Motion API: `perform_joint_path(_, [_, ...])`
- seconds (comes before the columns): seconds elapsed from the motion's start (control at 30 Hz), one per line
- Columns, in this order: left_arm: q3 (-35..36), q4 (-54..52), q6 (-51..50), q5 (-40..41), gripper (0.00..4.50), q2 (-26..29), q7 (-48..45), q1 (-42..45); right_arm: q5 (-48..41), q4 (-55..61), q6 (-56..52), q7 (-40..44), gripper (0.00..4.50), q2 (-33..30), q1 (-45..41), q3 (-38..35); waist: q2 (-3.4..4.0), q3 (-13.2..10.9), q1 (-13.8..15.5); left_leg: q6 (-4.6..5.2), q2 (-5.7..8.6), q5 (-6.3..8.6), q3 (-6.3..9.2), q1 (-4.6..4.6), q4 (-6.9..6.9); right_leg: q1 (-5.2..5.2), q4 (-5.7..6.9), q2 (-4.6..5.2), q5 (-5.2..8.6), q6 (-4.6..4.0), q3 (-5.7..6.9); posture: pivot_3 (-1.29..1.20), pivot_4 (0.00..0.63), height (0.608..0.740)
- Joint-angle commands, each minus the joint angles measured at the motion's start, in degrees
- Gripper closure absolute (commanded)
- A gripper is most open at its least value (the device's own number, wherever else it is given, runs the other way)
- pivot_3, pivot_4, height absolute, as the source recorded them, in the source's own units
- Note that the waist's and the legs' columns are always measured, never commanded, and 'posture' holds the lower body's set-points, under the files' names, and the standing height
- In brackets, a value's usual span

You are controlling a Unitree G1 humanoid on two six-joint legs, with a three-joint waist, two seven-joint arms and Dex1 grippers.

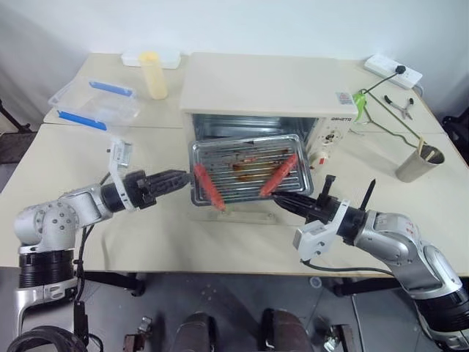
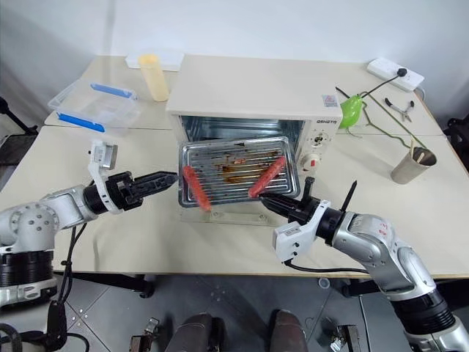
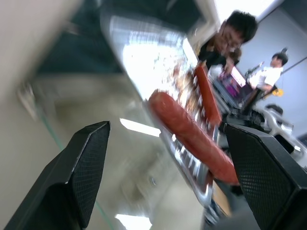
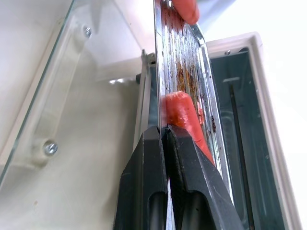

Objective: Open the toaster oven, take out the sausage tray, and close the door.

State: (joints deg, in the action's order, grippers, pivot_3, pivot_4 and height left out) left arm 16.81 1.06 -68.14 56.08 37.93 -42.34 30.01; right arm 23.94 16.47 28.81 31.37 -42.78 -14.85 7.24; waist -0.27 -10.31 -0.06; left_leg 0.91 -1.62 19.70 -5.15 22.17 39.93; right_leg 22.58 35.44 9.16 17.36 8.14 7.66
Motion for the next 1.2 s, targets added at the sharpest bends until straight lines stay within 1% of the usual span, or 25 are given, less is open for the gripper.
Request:
perform_joint_path(0.03, [4.7,0.8,-5.1,4.4,0.47,-2.1,6.2,3.0,-2.2,2.4,1.0,0.3,4.48,0.4,-1.0,0.0,-0.01,0.0,0.1,0.0,0.0,0.0,0.01,0.0,0.01,-0.01,0.0,0.0,0.0,0.0,0.0,0.0,0.15,0.74])
perform_joint_path(0.13, [7.5,2.0,-10.1,7.4,0.47,-2.8,9.4,3.7,-2.7,2.2,1.2,0.6,4.48,0.2,-1.0,0.1,-0.01,0.0,-0.1,0.0,0.06,0.0,-0.01,0.0,0.0,0.0,-0.01,-0.01,0.0,0.0,0.0,0.0,0.15,0.74])
perform_joint_path(0.3, [12.5,5.3,-16.3,9.7,0.47,-5.1,17.5,5.7,-4.7,2.3,1.4,2.0,4.48,0.0,-0.5,0.5,-0.01,0.0,-0.1,-0.02,0.05,0.01,-0.02,-0.04,0.0,0.0,0.0,-0.06,0.0,0.0,-0.03,0.0,0.15,0.74])
perform_joint_path(0.43, [15.9,6.8,-20.0,10.3,0.47,-6.9,23.0,7.5,-9.5,3.4,0.6,4.8,4.48,-0.1,0.5,1.1,-0.06,0.0,0.0,-0.02,0.07,0.01,0.01,-0.02,0.02,-0.02,0.0,-0.05,0.0,0.0,-0.05,0.0,0.15,0.74])
perform_joint_path(0.57, [17.6,7.1,-22.9,9.7,0.47,-8.2,26.6,8.3,-13.3,4.1,0.4,7.9,4.48,-0.3,1.0,1.7,-0.06,0.0,0.0,-0.02,0.08,0.01,0.0,-0.04,0.02,-0.03,0.0,-0.06,0.0,0.0,-0.06,0.0,0.15,0.74])
perform_joint_path(0.63, [17.8,8.1,-24.1,10.8,0.47,-8.7,29.1,8.3,-13.4,4.6,1.0,9.0,4.48,-0.8,1.2,1.7,-0.06,0.0,-0.1,-0.02,0.08,0.01,-0.01,-0.05,0.01,-0.02,0.0,-0.06,0.0,0.0,-0.06,0.0,0.15,0.74])
perform_joint_path(0.73, [16.7,9.4,-24.4,15.1,0.47,-8.1,31.4,7.5,-15.5,4.9,0.7,10.4,4.48,-0.9,1.3,1.6,-0.1,0.0,0.0,-0.03,0.07,0.01,-0.01,-0.06,0.01,-0.02,0.0,-0.06,0.0,0.0,-0.07,0.0,0.15,0.74])
perform_joint_path(0.87, [17.5,12.2,-24.4,20.3,0.47,-8.4,36.5,7.6,-17.7,5.2,1.0,12.5,4.48,-1.3,1.3,1.8,-0.1,0.0,0.0,-0.03,0.07,0.01,0.01,-0.07,0.02,-0.03,0.01,-0.05,0.0,0.0,-0.1,0.0,0.15,0.74])
perform_joint_path(0.93, [16.7,12.7,-24.4,23.4,0.47,-7.9,38.4,7.2,-18.2,5.3,0.8,13.3,4.48,-1.5,1.4,1.9,-0.1,0.0,0.0,-0.03,0.07,0.01,0.01,-0.08,0.02,-0.03,0.02,-0.05,0.0,0.0,-0.1,0.0,0.15,0.74])
perform_joint_path(0.97, [15.9,12.6,-24.4,25.2,0.86,-7.4,39.2,6.7,-18.5,5.4,0.6,13.5,4.5,-1.4,1.4,1.8,-0.1,0.0,0.0,-0.03,0.07,0.01,0.01,-0.08,0.01,-0.03,0.02,-0.05,0.0,0.0,-0.1,0.0,0.15,0.74])
perform_joint_path(1.03, [14.0,12.5,-24.4,29.6,1.31,-6.1,40.4,5.5,-18.7,5.3,0.1,13.8,4.5,-1.2,1.2,1.6,-0.1,0.0,-0.1,-0.03,0.05,0.02,0.01,-0.08,0.01,-0.03,0.02,-0.05,0.0,0.0,-0.11,0.0,0.15,0.74])
perform_joint_path(1.17, [11.9,12.9,-24.0,36.9,2.52,-4.7,44.6,3.7,-18.8,5.2,-0.3,14.2,4.5,-0.9,0.4,1.6,-0.1,0.0,0.0,-0.05,0.0,0.02,0.03,-0.1,0.01,-0.03,0.05,-0.05,0.0,0.0,-0.14,0.0,0.15,0.74])
perform_joint_path(1.2, [10.5,12.6,-23.0,40.3,2.84,-4.0,45.8,2.5,-18.8,5.2,-0.3,14.3,4.5,-0.8,0.3,1.7,-0.1,0.0,0.0,-0.05,-0.01,0.02,0.04,-0.1,0.02,-0.03,0.05,-0.04,0.0,0.0,-0.15,0.0,0.15,0.74])
